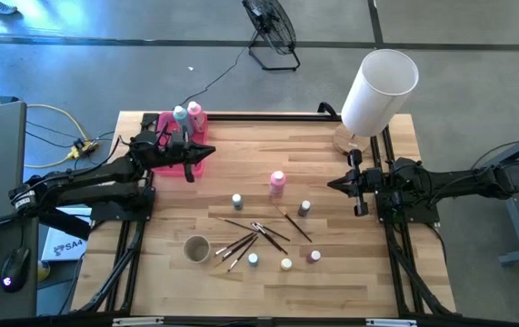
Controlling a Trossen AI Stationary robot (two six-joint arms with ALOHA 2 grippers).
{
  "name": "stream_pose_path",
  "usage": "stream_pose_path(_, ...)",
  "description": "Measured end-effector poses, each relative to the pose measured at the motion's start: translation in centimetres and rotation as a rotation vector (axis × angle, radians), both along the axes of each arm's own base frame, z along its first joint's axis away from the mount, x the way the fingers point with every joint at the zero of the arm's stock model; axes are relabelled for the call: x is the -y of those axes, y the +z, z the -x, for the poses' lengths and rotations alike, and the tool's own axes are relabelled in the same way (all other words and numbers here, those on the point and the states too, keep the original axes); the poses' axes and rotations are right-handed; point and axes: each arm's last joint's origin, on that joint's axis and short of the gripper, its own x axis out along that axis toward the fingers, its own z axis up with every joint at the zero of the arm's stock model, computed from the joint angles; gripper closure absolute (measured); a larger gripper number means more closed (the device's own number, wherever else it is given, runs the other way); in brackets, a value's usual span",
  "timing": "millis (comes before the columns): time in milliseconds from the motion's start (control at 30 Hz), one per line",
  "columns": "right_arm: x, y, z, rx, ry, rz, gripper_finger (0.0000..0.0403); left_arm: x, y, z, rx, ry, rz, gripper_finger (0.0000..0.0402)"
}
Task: Pick & Place Paint Supplies
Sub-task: Put the big pink paint bottle into the pink bin
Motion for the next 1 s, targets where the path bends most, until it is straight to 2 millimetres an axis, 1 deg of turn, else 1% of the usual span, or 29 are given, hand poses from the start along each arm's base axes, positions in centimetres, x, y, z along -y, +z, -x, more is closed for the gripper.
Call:
stream_pose_path(233, 0.0, 0.0, 0.0, 0.000, 0.000, 0.000, 0.0400, -0.1, -0.1, -0.1, 0.000, 0.018, 0.001, 0.0402)
stream_pose_path(400, 0.1, 0.0, 0.0, 0.001, -0.017, -0.001, 0.0400, -0.4, -0.6, -0.5, -0.033, 0.043, 0.000, 0.0402)
stream_pose_path(500, 0.2, 0.0, 0.0, 0.001, -0.055, -0.005, 0.0400, -0.5, -0.7, -0.9, -0.023, -0.024, -0.021, 0.0402)
stream_pose_path(633, 0.3, 0.0, 0.0, 0.002, -0.083, -0.008, 0.0400, -0.5, -0.4, -1.8, 0.050, -0.169, -0.070, 0.0402)
stream_pose_path(700, 0.2, 0.0, 0.0, 0.004, -0.080, -0.008, 0.0400, -0.6, -0.3, -2.2, 0.081, -0.195, -0.073, 0.0402)
stream_pose_path(800, 0.2, 0.2, 0.0, 0.022, -0.078, -0.009, 0.0400, -1.1, 0.2, -3.1, 0.053, -0.200, -0.028, 0.0402)
stream_pose_path(867, 0.2, 0.3, 0.0, 0.031, -0.078, -0.009, 0.0400, -1.2, 0.5, -4.1, 0.012, -0.223, -0.018, 0.0402)
stream_pose_path(933, 0.2, 0.3, 0.0, 0.032, -0.078, -0.009, 0.0400, -0.8, 0.8, -5.2, -0.037, -0.260, -0.054, 0.0402)
stream_pose_path(1000, 0.2, 0.3, 0.0, 0.032, -0.078, -0.009, 0.0400, -0.3, 1.1, -6.4, -0.086, -0.276, -0.126, 0.0402)
